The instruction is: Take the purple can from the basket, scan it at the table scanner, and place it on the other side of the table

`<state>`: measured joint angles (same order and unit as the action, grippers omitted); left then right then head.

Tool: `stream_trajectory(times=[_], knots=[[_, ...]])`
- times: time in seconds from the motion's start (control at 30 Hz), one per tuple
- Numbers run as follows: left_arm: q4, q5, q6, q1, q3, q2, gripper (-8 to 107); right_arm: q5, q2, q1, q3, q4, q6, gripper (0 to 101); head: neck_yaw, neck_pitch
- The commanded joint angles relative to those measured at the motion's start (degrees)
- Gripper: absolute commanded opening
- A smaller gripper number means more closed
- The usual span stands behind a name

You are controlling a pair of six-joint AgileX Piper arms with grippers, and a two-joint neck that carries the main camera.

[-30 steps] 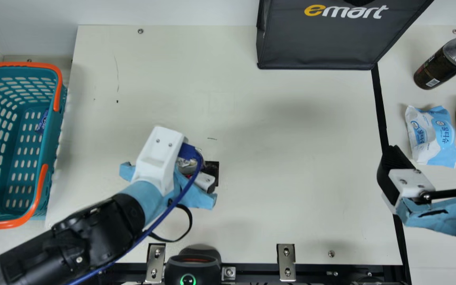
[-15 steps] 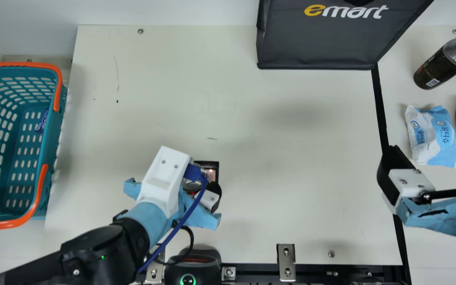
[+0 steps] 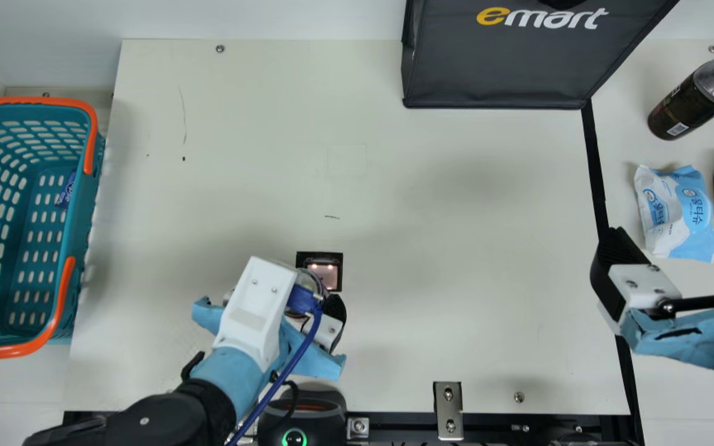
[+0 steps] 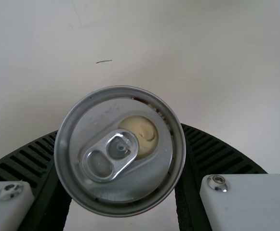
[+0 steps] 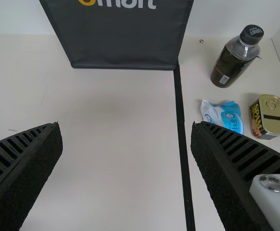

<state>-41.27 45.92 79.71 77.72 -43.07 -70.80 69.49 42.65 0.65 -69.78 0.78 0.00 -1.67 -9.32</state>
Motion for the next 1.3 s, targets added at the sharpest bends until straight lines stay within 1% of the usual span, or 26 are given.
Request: stream_trajectory(times=[0.0, 0.33, 0.57, 0.9, 1.13, 1.27], knots=[[-2.02, 0.44, 3.19, 1.1, 0.29, -0.05, -8, 0.0, 0.0, 0.0, 0.0, 0.0, 0.0, 95, 0.09, 1.4], [-7.04, 2.11, 10.0, 4.49, 1.22, -0.86, -8, 0.0, 0.0, 0.0, 0.0, 0.0, 0.0, 95, 0.09, 1.4], [-6.14, 1.52, 9.34, 3.8, 0.96, -1.43, -8, 0.0, 0.0, 0.0, 0.0, 0.0, 0.0, 95, 0.09, 1.4], [-0.2, -1.73, 0.39, -1.85, -0.16, -1.53, -8, 0.0, 0.0, 0.0, 0.0, 0.0, 0.0, 95, 0.09, 1.4], [1.0, -6.97, -8.32, -6.21, 0.95, -0.34, -8, 0.01, 0.0, 0.0, 0.0, 0.0, 0.0, 95, 0.09, 1.4], [3.5, -11.61, -15.79, -9.37, 2.75, 1.26, -8, 0.01, 0.0, 0.0, 0.0, 0.0, 0.0, 95, 0.09, 1.4]])
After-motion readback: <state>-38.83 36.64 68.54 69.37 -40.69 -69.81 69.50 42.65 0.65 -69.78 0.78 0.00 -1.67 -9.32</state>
